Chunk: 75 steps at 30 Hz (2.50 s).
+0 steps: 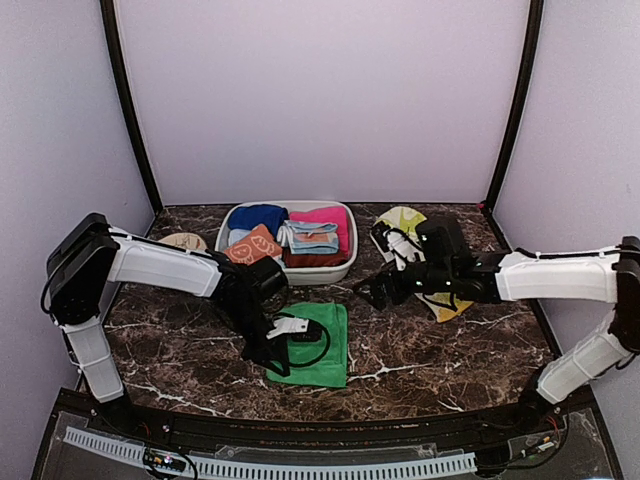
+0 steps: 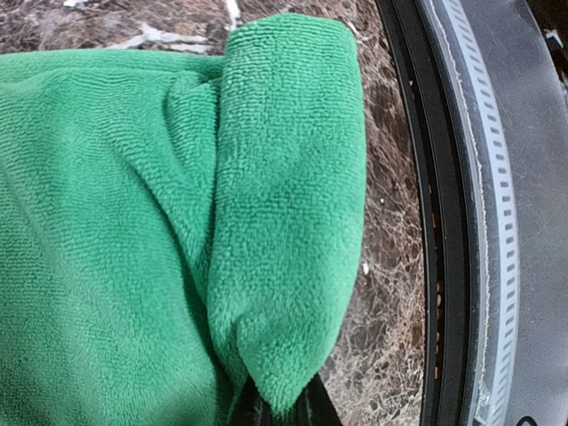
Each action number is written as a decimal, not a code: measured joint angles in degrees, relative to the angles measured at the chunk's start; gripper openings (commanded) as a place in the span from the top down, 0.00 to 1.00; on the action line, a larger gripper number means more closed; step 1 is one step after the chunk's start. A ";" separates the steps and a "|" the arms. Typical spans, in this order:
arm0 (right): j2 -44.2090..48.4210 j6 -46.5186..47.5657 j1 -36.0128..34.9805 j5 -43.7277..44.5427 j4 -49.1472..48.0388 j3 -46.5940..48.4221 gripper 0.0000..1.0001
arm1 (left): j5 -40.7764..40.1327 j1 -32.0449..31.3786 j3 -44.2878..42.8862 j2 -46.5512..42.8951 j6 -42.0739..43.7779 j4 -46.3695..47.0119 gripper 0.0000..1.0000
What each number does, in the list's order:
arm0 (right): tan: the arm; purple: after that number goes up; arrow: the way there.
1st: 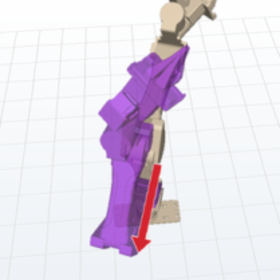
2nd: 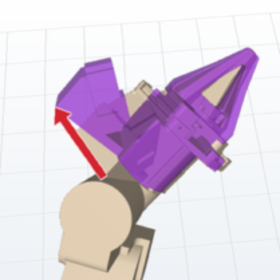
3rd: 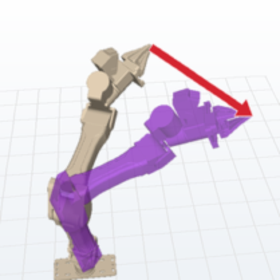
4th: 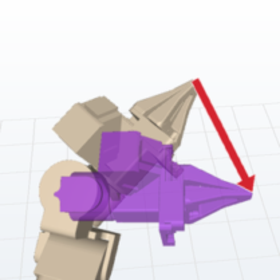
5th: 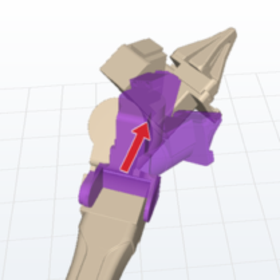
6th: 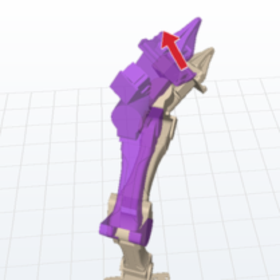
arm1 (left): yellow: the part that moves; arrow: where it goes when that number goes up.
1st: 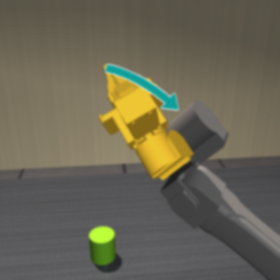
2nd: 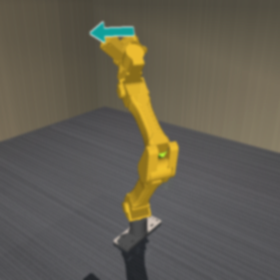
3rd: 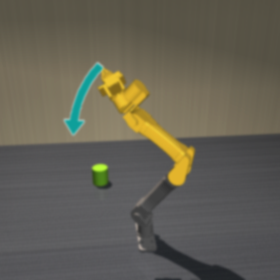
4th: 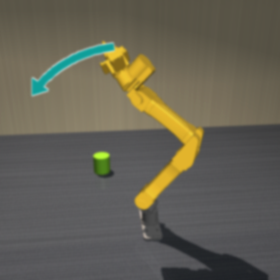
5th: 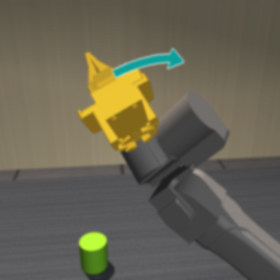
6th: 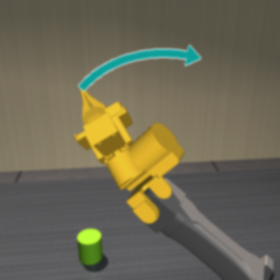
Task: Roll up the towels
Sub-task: Roll the towel at the center of the board.
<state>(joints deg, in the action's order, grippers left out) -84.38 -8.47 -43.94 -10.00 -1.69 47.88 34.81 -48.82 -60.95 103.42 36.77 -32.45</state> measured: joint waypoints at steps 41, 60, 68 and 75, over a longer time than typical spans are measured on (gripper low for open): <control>-13.66 49.77 -32.87 21.27 -27.28 -11.93 0.68 | 12.37 6.58 -10.64 12.41 -1.97 -11.39 0.99; -16.33 19.91 -16.87 -2.47 -13.11 -1.03 1.00 | 0.42 10.40 8.37 -11.21 0.13 4.50 0.30; -25.35 9.11 -9.53 -20.15 -0.46 11.30 1.00 | -4.42 8.70 9.88 -17.07 3.15 8.87 0.29; -30.62 1.09 -4.96 -34.03 1.51 14.80 1.00 | -8.68 0.81 8.35 -13.75 6.43 10.21 0.28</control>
<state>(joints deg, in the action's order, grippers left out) -115.00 -7.38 -48.90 -44.03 -0.19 62.67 26.13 -48.01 -52.60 89.67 43.20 -22.24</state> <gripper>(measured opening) 0.046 0.717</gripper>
